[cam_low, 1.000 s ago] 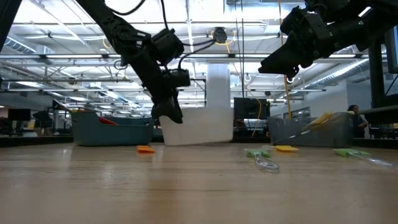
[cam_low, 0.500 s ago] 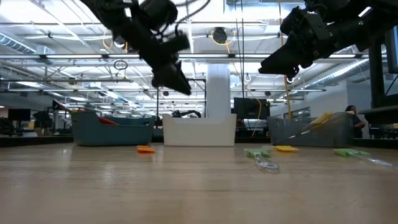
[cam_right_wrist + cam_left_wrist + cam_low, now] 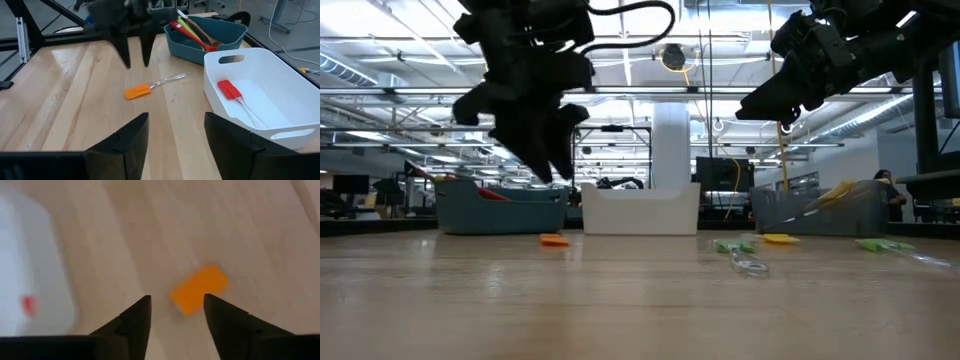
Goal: Pick & Place Kitchen Items
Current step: Put the orange spatula into the white bin, then put the left green spatula into the white bin
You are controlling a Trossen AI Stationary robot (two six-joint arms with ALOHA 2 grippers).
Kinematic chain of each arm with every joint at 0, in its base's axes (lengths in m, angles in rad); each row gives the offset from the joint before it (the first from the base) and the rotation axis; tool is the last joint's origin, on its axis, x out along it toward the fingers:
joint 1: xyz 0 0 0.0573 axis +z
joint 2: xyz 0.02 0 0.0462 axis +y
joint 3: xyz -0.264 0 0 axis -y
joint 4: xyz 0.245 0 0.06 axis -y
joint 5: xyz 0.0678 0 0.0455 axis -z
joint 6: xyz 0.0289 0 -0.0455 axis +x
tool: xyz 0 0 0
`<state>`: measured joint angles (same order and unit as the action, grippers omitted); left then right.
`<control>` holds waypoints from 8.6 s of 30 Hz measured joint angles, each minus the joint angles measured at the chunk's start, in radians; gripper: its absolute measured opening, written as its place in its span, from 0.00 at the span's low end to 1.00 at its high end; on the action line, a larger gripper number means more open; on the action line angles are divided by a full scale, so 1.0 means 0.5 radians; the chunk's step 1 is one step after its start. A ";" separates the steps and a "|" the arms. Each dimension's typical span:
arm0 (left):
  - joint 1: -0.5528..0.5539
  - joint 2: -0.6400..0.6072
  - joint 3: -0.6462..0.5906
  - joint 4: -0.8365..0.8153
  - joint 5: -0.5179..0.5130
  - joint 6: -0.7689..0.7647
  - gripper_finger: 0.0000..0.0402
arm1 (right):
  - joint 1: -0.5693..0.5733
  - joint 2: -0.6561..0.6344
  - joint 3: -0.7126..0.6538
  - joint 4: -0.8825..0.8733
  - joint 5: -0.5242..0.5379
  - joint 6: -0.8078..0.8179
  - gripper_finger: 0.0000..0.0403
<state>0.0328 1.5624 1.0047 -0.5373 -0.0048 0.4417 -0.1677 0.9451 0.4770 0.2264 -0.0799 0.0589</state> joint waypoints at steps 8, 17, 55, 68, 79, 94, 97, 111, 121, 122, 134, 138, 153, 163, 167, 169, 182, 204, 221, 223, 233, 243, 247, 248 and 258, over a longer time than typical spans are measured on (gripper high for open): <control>-0.171 0.239 0.001 0.016 -0.185 0.210 0.64 | 0.000 0.000 0.000 -0.007 0.000 0.013 0.52; -0.176 0.449 0.012 0.045 -0.258 0.562 0.69 | 0.000 0.000 0.000 -0.036 0.000 0.014 0.51; 0.161 0.534 0.003 0.278 0.226 0.801 0.50 | 0.000 0.000 0.000 -0.036 0.001 0.014 0.49; 0.218 0.613 0.009 0.238 0.395 0.462 0.44 | 0.000 0.000 -0.001 -0.044 0.000 0.014 0.49; 0.250 0.613 0.003 0.294 0.430 -0.014 0.17 | 0.000 0.000 -0.001 -0.044 0.000 0.014 0.49; 0.257 0.235 -0.012 0.867 -0.050 -0.032 0.03 | 0.001 0.000 -0.001 -0.042 0.000 0.014 0.49; 0.304 0.206 0.001 1.042 -0.034 -0.031 0.01 | 0.001 -0.001 -0.001 -0.044 0.000 0.014 0.49; 0.224 0.406 -0.002 0.642 0.319 -0.009 0.42 | 0.001 0.065 -0.002 -0.053 0.000 0.012 0.49; 0.262 0.625 0.007 0.793 0.055 -0.067 0.48 | 0.002 0.189 -0.002 -0.024 0.000 0.014 0.49; 0.276 0.626 0.007 0.794 0.068 -0.067 0.47 | 0.002 0.199 -0.002 -0.017 0.000 0.014 0.49; 0.467 0.633 0.004 0.766 0.290 -0.205 0.26 | 0.004 0.277 -0.002 -0.011 0.000 0.014 0.49; 0.467 0.629 0.005 0.754 0.301 -0.209 0.15 | 0.004 0.278 -0.002 -0.012 -0.001 0.014 0.49; 0.423 0.632 0.004 0.786 0.134 -0.251 0.11 | 0.005 0.278 -0.002 -0.013 -0.001 -0.036 0.49; 0.408 0.636 0.002 0.786 0.038 -0.115 0.23 | 0.004 0.278 -0.002 -0.013 -0.002 -0.040 0.49; 0.406 0.640 0.001 0.782 -0.027 -0.117 0.32 | 0.004 0.278 -0.002 -0.014 -0.002 -0.040 0.49; 0.406 0.639 0.001 0.784 -0.046 -0.117 0.36 | 0.005 0.278 -0.002 -0.014 -0.003 -0.040 0.49; 0.452 0.638 0.001 0.763 0.039 -0.236 0.23 | 0.103 0.277 -0.002 -0.014 -0.002 -0.045 0.49; 0.226 0.311 -0.006 0.829 -0.232 -0.482 0.04 | 0.132 0.277 -0.044 0.060 0.000 -0.047 0.49; 0.553 0.237 0.000 1.649 0.123 0.110 0.06 | 0.130 0.277 -0.436 1.074 0.001 -0.090 0.49; 0.598 0.274 0.001 1.739 0.197 0.159 0.04 | 0.130 0.277 -0.437 1.098 0.000 -0.090 0.49; 0.774 0.579 0.000 1.812 0.239 0.213 0.06 | 0.130 0.277 -0.437 1.120 0.001 -0.090 0.49; 0.836 0.765 0.001 1.817 0.173 0.160 0.06 | 0.130 0.277 -0.439 1.157 0.001 -0.038 0.49; 0.833 0.779 0.003 1.824 0.157 0.149 0.07 | 0.130 0.277 -0.439 1.192 0.001 -0.037 0.49; 0.834 0.779 0.003 1.825 0.157 0.149 0.09 | 0.130 0.277 -0.439 1.193 0.001 -0.037 0.49; 0.773 0.771 0.002 1.828 0.144 0.023 0.33 | 0.134 0.278 -0.349 1.243 0.005 -0.036 0.49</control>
<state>0.4194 1.9480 1.0058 0.3767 0.0672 0.4534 -0.1009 1.0843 0.3028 0.8478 -0.0772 0.0410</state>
